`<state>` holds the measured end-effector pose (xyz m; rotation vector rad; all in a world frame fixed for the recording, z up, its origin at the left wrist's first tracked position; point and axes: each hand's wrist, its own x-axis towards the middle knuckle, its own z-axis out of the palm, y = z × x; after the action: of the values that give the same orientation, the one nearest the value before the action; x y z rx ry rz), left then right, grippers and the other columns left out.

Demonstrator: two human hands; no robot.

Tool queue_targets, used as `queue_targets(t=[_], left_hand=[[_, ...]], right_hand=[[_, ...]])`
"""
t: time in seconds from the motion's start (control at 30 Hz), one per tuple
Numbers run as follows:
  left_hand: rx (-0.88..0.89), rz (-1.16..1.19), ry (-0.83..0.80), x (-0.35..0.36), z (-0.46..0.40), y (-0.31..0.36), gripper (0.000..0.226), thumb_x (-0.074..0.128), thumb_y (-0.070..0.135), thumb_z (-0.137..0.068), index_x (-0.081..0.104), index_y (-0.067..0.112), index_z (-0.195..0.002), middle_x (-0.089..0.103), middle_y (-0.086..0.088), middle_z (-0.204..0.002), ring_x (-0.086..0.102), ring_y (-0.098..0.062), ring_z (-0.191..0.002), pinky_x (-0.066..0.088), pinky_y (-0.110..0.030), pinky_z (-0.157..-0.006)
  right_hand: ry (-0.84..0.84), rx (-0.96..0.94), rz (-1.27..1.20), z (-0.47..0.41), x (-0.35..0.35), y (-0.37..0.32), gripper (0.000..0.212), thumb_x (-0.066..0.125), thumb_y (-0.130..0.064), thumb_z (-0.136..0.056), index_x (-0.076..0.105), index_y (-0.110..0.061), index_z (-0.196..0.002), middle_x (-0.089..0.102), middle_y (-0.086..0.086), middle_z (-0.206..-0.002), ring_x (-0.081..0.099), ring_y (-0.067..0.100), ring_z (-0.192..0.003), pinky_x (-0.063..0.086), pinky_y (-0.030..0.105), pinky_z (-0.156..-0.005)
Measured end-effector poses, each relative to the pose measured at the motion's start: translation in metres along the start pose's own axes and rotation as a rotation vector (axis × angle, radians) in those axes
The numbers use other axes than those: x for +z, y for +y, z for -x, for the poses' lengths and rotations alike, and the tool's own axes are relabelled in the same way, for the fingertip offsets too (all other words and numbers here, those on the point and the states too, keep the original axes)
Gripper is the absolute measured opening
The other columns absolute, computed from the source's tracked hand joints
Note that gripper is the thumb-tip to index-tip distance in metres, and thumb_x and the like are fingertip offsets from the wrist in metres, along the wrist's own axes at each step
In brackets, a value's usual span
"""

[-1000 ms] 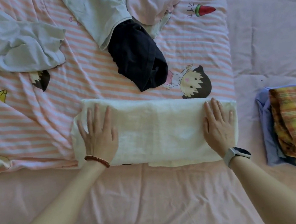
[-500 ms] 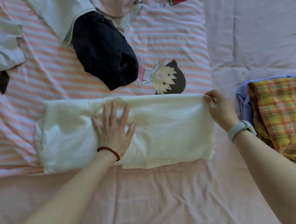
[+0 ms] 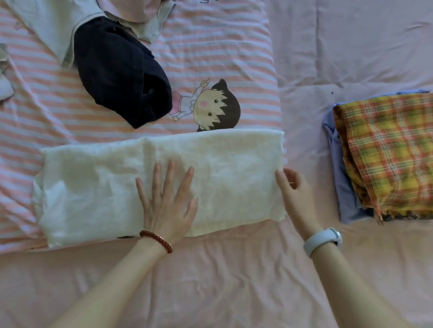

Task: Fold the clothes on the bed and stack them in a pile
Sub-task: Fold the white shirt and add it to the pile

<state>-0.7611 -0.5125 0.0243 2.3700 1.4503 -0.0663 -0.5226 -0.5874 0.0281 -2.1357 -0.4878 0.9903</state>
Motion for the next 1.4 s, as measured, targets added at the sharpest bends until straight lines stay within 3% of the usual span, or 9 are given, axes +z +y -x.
queue_targets(t=[0.17,0.43,0.63,0.8,0.93,1.03,1.17,1.23,1.4], left_hand=[[-0.096,-0.134,-0.162,0.021,-0.003,0.002,0.061,0.03,0.048,-0.095,-0.01,0.043,-0.141,-0.022,0.003,-0.153,-0.028,-0.021,-0.138,-0.014,-0.056,-0.109],[-0.048,-0.17,-0.299,0.01,-0.012,-0.006,0.056,0.023,0.047,-0.097,-0.006,0.043,-0.145,-0.019,0.003,-0.155,-0.023,-0.021,-0.14,-0.008,-0.054,-0.111],[0.0,-0.05,-0.358,-0.008,-0.013,-0.015,0.057,0.03,0.041,-0.097,0.001,0.041,-0.146,-0.014,0.004,-0.156,-0.018,-0.018,-0.142,-0.003,-0.049,-0.114],[0.043,-0.039,-0.395,-0.01,-0.011,-0.026,0.058,0.031,0.038,-0.097,0.0,0.04,-0.146,-0.013,0.003,-0.156,-0.017,-0.016,-0.142,-0.003,-0.044,-0.114],[0.061,0.064,-0.358,-0.017,-0.01,-0.032,0.056,0.032,0.036,-0.098,0.007,0.035,-0.148,-0.004,0.001,-0.157,-0.011,-0.017,-0.144,0.003,-0.04,-0.115],[0.034,0.255,-0.315,-0.03,-0.006,-0.039,0.052,0.038,0.031,-0.098,0.02,0.026,-0.147,0.008,-0.002,-0.157,0.0,-0.017,-0.144,0.008,-0.033,-0.114],[-0.106,0.586,-0.218,-0.054,0.001,-0.055,0.043,0.043,0.026,-0.097,0.039,0.022,-0.14,0.034,0.001,-0.146,0.03,-0.014,-0.134,0.024,-0.027,-0.108],[-0.292,0.855,-0.161,-0.067,0.006,-0.066,0.033,0.044,0.025,-0.098,0.051,0.021,-0.129,0.047,0.0,-0.136,0.047,-0.013,-0.12,0.035,-0.026,-0.1],[-0.75,1.543,-0.095,-0.099,0.026,-0.119,0.025,0.04,0.035,-0.098,0.059,0.02,-0.106,0.063,-0.004,-0.111,0.062,-0.02,-0.097,0.049,-0.034,-0.082]], right_hand=[[-0.002,0.054,0.061,0.008,0.022,0.009,0.026,0.059,-0.031,-0.088,0.059,-0.006,-0.094,0.061,-0.001,-0.086,0.056,0.016,-0.079,0.038,0.026,-0.062],[-0.014,0.047,-0.097,0.029,0.024,-0.003,0.006,0.06,-0.019,-0.085,0.058,-0.016,-0.08,0.06,-0.008,-0.079,0.057,0.009,-0.074,0.044,0.022,-0.063],[0.102,-0.059,-0.053,0.042,0.023,-0.022,0.028,0.057,-0.02,-0.084,0.042,-0.005,-0.066,0.04,-0.003,-0.061,0.035,0.012,-0.058,0.03,0.027,-0.053],[0.068,0.1,-0.04,0.047,0.024,-0.024,0.014,0.054,-0.015,-0.086,0.055,-0.003,-0.08,0.052,0.004,-0.076,0.047,0.02,-0.073,0.037,0.032,-0.063],[0.14,-0.049,0.12,0.057,0.027,-0.043,0.022,0.052,-0.014,-0.086,0.041,-0.008,-0.067,0.041,0.001,-0.061,0.038,0.02,-0.061,0.03,0.034,-0.058],[0.161,-0.203,0.251,0.072,0.035,-0.07,0.03,0.052,-0.013,-0.087,0.032,-0.015,-0.064,0.036,0.0,-0.056,0.034,0.017,-0.053,0.026,0.036,-0.054],[0.036,-0.367,0.297,0.095,0.062,-0.104,0.015,0.052,-0.009,-0.088,0.045,-0.012,-0.075,0.044,0.0,-0.06,0.042,0.027,-0.06,0.034,0.04,-0.059],[-0.054,-0.447,0.297,0.106,0.086,-0.116,0.006,0.052,-0.006,-0.088,0.053,-0.011,-0.084,0.052,0.001,-0.067,0.046,0.028,-0.065,0.038,0.04,-0.062],[-0.226,-0.537,0.265,0.128,0.163,-0.145,0.025,0.049,-0.008,-0.091,0.062,-0.007,-0.112,0.066,0.012,-0.091,0.059,0.028,-0.084,0.045,0.04,-0.074]])
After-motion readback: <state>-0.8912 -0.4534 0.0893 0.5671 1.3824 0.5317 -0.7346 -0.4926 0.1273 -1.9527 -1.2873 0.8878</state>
